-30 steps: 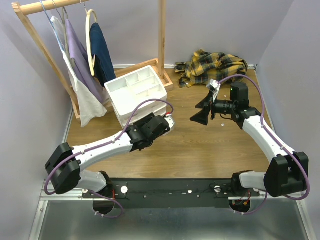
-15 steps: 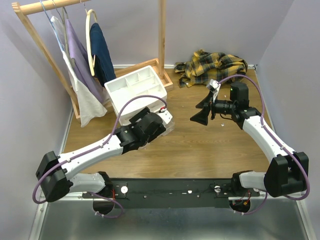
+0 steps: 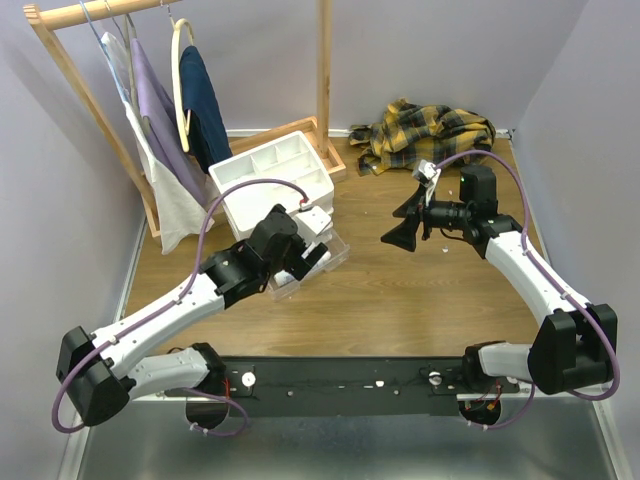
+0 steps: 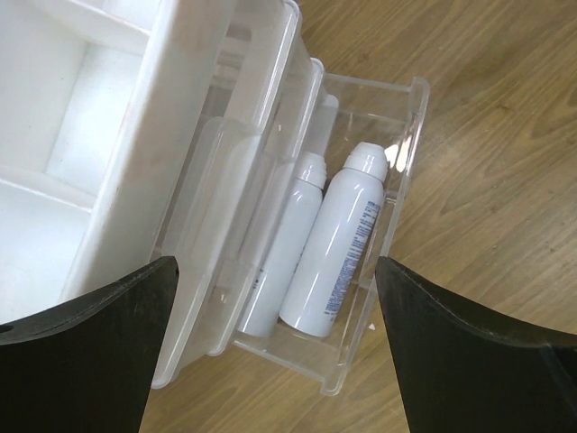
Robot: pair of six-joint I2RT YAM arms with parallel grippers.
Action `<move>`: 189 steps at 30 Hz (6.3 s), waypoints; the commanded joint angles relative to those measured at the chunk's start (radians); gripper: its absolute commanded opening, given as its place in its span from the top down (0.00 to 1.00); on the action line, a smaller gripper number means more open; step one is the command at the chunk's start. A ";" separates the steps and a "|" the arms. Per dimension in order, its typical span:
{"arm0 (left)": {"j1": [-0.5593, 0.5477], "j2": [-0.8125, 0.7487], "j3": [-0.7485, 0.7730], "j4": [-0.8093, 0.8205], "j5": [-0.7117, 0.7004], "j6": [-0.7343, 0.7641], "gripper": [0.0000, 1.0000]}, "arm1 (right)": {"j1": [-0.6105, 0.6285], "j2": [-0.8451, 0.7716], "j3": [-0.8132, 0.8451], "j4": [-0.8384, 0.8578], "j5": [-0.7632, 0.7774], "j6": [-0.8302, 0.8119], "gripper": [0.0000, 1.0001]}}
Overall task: Organize the makeup
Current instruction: Close the drawer in the storage box.
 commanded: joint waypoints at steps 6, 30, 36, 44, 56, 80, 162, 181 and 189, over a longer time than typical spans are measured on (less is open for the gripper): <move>0.076 -0.034 -0.027 0.064 0.271 -0.061 0.01 | 0.004 -0.024 0.047 -0.026 0.042 -0.034 0.00; 0.012 0.268 0.085 -0.067 0.394 -0.110 0.39 | 0.003 -0.044 0.042 -0.026 0.050 -0.045 0.00; -0.056 0.361 0.107 -0.118 0.281 -0.098 0.47 | 0.004 -0.039 0.041 -0.025 0.048 -0.044 0.00; -0.107 0.450 0.123 -0.169 0.149 -0.079 0.58 | 0.003 -0.034 0.038 -0.020 0.048 -0.042 0.00; -0.136 0.512 0.146 -0.193 0.093 -0.078 0.67 | 0.003 -0.036 0.038 -0.020 0.048 -0.044 0.00; -0.142 0.542 0.157 -0.206 0.076 -0.079 0.71 | 0.003 -0.031 0.038 -0.020 0.046 -0.044 0.00; -0.042 0.605 0.194 -0.115 -0.235 -0.056 0.06 | 0.003 -0.083 0.038 -0.020 0.011 -0.036 0.00; -0.027 0.635 0.223 -0.031 -0.338 -0.001 0.01 | 0.004 -0.122 0.025 -0.008 0.040 -0.050 0.00; -0.059 0.449 0.177 -0.055 -0.165 -0.022 0.02 | 0.004 -0.136 0.022 -0.008 0.086 -0.068 0.00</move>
